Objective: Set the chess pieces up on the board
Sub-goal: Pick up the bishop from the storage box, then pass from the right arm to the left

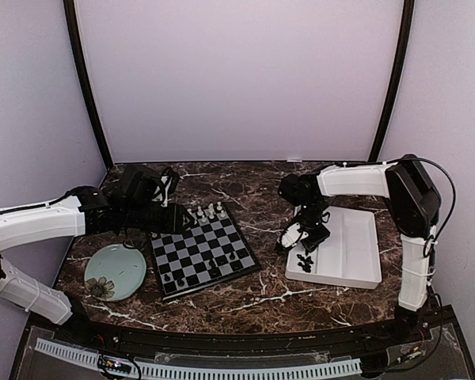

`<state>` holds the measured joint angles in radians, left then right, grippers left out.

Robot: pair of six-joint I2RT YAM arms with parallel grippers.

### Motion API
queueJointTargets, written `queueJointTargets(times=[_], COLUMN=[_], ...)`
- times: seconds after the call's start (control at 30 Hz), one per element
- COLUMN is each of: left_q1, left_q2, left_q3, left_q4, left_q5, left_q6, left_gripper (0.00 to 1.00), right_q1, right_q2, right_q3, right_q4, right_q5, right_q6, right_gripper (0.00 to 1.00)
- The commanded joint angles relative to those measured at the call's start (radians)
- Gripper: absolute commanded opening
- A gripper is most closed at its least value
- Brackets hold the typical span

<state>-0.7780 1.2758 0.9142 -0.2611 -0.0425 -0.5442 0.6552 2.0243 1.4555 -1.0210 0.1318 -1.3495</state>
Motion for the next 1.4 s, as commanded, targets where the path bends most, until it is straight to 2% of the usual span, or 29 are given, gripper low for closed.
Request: queueJointTargets(times=[0.0,0.27,0.53,0.63,0.83,0.93,1.07,1.23,1.37], left_q1=[-0.002,-0.002,-0.001,-0.004,-0.016,-0.037,-0.047,-0.049,-0.054], left_q2=[-0.012,-0.010,0.033,0.042,0.081,0.120,0.210,0.365,0.456], left_q3=[0.004,0.002,0.047,0.053,0.085,0.138,0.219,0.370,0.437], left_q4=[0.005,0.015,0.040,0.101,0.284,0.366,0.446,0.456,0.479], left_q5=[0.005,0.008,0.036,0.079,0.157,0.170,0.228,0.297,0.342], left_q6=[-0.008,-0.012,0.017,0.027,0.064,0.079,0.051,-0.035,-0.102], left_gripper=[0.36,0.36,0.36,0.36,0.33,0.33,0.33,0.35,0.35], right_q1=[0.004,-0.003,-0.082,-0.134,-0.231,-0.243,-0.243,-0.243,-0.243], right_q2=[-0.016,-0.038,-0.059,-0.071,-0.077,-0.099,-0.125,-0.164,-0.194], right_q3=[-0.026,-0.023,0.091,0.143,0.290,0.313,0.288,0.229,0.188], right_q4=[0.062,0.051,-0.043,-0.091,-0.156,-0.114,0.011,0.150,0.224], right_q5=[0.038,0.012,-0.122,-0.237,-0.625,-0.812,-0.971,-1.030,-1.044], right_q6=[-0.008,0.013,0.124,0.190,0.425,0.561,0.726,0.859,0.920], right_gripper=[0.32,0.22,0.18,0.17,0.17,0.18,0.19,0.19,0.19])
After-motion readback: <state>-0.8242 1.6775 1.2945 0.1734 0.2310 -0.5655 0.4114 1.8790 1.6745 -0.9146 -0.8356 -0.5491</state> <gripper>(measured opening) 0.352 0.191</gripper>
